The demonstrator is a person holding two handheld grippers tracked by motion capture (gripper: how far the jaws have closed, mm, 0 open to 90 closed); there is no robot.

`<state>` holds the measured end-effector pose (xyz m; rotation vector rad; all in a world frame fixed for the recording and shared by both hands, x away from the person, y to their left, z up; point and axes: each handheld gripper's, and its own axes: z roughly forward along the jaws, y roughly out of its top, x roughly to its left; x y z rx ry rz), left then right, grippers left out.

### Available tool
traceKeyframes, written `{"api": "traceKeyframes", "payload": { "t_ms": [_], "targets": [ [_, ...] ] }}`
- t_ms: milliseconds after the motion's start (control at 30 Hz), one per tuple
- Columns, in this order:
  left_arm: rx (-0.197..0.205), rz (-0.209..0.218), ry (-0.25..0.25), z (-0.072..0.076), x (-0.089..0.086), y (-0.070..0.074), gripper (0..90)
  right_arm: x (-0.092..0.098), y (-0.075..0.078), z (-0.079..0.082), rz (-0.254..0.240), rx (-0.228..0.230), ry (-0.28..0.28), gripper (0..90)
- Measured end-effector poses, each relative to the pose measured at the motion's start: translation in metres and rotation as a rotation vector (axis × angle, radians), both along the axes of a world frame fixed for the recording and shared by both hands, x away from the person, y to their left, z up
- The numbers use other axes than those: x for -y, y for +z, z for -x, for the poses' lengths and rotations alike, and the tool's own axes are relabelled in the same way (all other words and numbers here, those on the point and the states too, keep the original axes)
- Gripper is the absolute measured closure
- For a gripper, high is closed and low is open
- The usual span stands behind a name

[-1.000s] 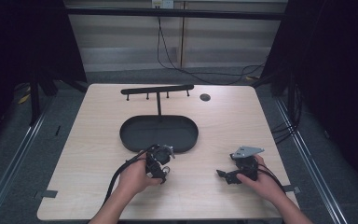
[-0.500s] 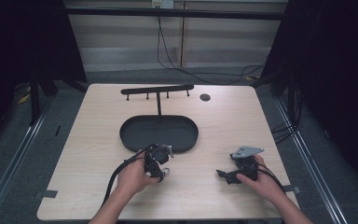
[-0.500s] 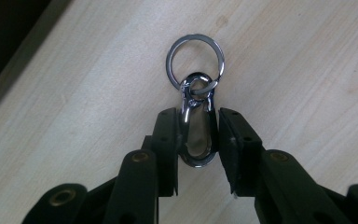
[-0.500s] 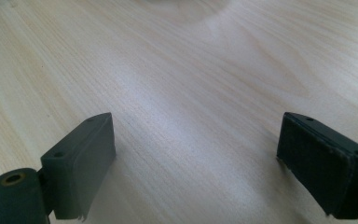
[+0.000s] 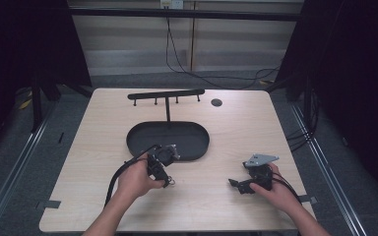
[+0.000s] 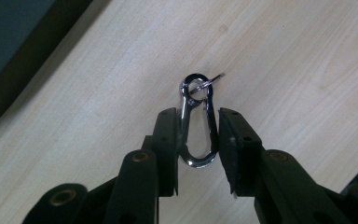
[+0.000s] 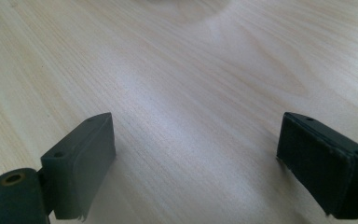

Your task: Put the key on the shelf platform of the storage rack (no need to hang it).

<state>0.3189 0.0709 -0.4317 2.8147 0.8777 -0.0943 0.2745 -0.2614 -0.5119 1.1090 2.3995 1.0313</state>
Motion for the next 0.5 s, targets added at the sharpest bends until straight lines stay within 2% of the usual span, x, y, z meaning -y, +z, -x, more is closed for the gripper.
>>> {"api": "traceKeyframes", "payload": {
  "t_ms": [200, 500],
  "targets": [
    [0.007, 0.011, 0.019, -0.005, -0.003, 0.013, 69.0, 0.000, 0.000, 0.000, 0.000, 0.000, 0.000, 10.6],
    [0.008, 0.020, 0.041, -0.014, -0.009, 0.020, 69.0, 0.000, 0.000, 0.000, 0.000, 0.000, 0.000, 10.7]
  ]
}}
